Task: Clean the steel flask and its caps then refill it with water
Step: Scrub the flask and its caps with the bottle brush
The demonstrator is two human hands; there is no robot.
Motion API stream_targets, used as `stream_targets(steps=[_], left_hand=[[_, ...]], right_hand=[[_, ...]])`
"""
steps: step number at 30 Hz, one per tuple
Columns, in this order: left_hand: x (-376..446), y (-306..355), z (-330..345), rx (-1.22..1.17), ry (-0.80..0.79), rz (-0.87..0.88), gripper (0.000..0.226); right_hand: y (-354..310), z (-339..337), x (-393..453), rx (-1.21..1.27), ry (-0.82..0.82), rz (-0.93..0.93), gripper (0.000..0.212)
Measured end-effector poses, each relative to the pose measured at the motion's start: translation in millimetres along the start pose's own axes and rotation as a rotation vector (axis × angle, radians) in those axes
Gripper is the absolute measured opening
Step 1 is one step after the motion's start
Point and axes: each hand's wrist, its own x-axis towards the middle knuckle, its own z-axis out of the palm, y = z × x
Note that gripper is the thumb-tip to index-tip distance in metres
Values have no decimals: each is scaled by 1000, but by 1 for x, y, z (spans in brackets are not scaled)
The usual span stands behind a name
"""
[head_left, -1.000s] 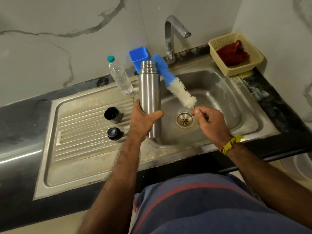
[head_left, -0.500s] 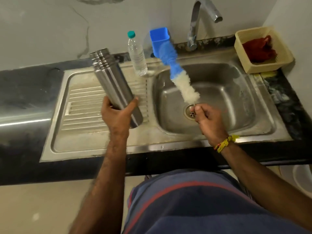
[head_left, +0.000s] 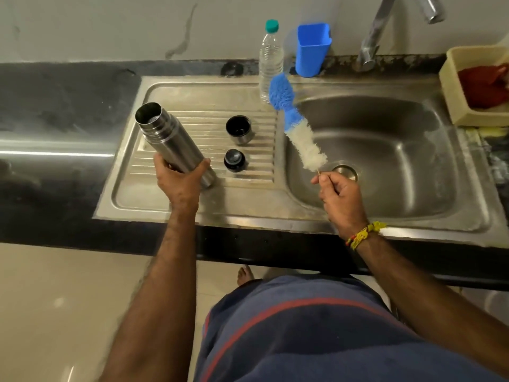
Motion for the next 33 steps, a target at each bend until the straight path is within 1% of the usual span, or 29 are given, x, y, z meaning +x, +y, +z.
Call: stream_targets(steps=[4, 11, 16, 18, 20, 21, 22, 23, 24, 25, 26, 27, 28, 29, 30, 32, 33], left_hand=[[16, -3, 3, 11, -52, 30, 74], [38, -6, 5, 29, -142, 29, 75], [36, -15, 5, 30, -142, 28, 78], [34, -16, 5, 35, -128, 43, 86], [30, -15, 6, 33, -97, 63, 107], [25, -13, 6, 23, -51, 82, 117], [17, -11, 6, 26, 23, 118, 122], [6, -9, 6, 50, 116, 175, 119], [-6, -7, 7, 82, 192, 249, 111], [-19, -7, 10, 109, 218, 341, 98], [-31, -6, 16, 130, 172, 428, 84], [-40, -7, 23, 149, 63, 479, 73], [-46, -9, 32, 184, -76, 478, 69], [-47, -11, 41, 225, -198, 432, 71], [-47, -13, 49, 253, -264, 368, 77], [-43, -16, 65, 242, -282, 234, 88], [-40, -17, 72, 231, -271, 183, 88]], right_hand=[[-2, 11, 0, -2, 5, 1, 23], [1, 23, -3, -44, 20, -24, 22], [6, 30, 1, -62, 71, -38, 22], [6, 30, 3, -66, 77, -29, 22], [6, 30, 7, -75, 76, -29, 22], [5, 29, 9, -82, 77, -29, 22], [5, 28, 10, -90, 79, -27, 21], [6, 27, 11, -95, 81, -23, 22], [6, 26, 12, -98, 81, -21, 22], [7, 26, 13, -103, 79, -20, 22], [8, 25, 13, -109, 76, -24, 21], [8, 23, 14, -114, 72, -29, 21], [8, 22, 14, -121, 68, -37, 20], [8, 19, 14, -129, 63, -45, 19], [8, 16, 14, -141, 55, -52, 18], [8, 8, 12, -184, 41, -75, 16], [9, 3, 11, -206, 37, -86, 16]])
